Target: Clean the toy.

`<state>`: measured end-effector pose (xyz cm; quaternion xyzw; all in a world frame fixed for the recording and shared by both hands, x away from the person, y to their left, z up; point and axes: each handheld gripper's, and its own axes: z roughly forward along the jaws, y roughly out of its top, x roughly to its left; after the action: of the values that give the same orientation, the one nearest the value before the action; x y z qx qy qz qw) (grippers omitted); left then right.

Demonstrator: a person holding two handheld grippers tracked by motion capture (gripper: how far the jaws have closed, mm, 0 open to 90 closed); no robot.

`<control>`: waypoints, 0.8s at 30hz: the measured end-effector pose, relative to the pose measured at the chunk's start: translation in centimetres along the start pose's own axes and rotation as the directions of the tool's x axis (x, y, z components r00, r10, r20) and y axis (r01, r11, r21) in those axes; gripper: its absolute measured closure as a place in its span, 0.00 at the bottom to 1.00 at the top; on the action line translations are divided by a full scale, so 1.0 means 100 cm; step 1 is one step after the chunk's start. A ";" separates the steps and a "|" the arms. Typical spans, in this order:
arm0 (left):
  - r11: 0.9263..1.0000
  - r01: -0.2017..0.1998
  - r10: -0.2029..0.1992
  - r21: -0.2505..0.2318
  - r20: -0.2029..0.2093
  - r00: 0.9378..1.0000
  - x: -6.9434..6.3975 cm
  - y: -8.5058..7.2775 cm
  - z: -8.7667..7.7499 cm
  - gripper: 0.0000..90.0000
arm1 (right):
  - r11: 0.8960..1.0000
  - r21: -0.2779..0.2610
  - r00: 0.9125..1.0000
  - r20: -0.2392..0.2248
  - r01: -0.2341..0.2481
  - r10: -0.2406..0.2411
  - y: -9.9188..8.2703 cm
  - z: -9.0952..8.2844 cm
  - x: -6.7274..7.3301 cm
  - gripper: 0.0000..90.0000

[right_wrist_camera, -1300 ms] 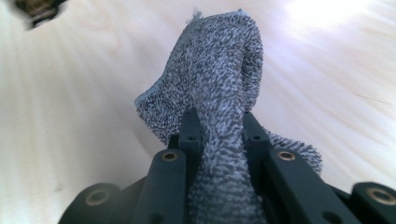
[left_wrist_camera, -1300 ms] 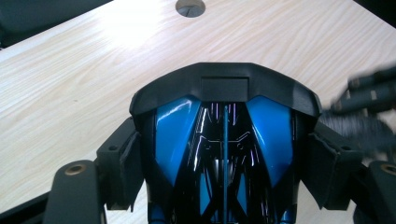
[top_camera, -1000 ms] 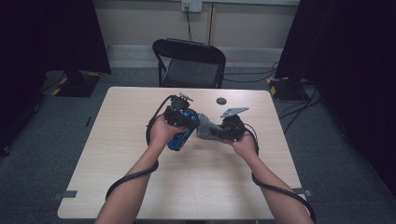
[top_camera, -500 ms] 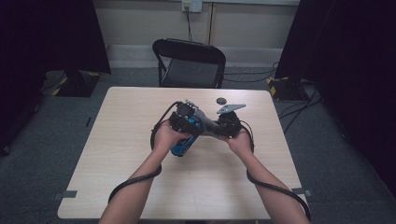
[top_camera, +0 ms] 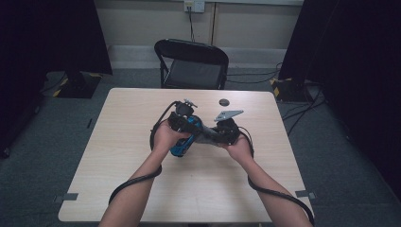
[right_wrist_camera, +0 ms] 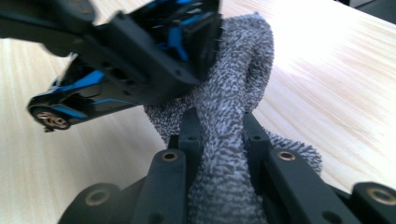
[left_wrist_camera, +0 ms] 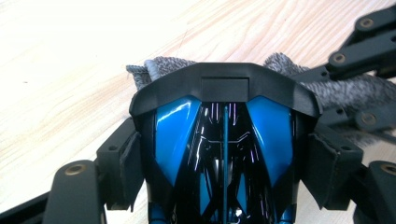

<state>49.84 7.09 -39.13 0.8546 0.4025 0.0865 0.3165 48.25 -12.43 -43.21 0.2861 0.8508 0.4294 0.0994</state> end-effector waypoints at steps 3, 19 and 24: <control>1.000 0.007 -0.007 0.002 0.005 1.000 0.002 -0.001 0.001 0.28 | 1.000 0.003 1.000 -0.007 0.010 -0.010 0.000 0.001 0.004 0.84; 1.000 0.014 -0.014 -0.006 0.006 1.000 0.003 0.004 0.003 0.28 | 1.000 0.000 0.999 -0.049 0.002 -0.002 -0.008 0.007 0.010 0.84; 1.000 0.017 -0.017 -0.005 0.002 1.000 0.004 0.005 0.004 0.28 | 1.000 0.007 0.997 -0.073 0.012 -0.012 -0.010 0.013 0.017 0.84</control>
<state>50.63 6.98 -39.14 0.8504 0.4094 0.0840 0.3196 46.99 -11.02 -44.68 0.2654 0.8571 0.4360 0.0697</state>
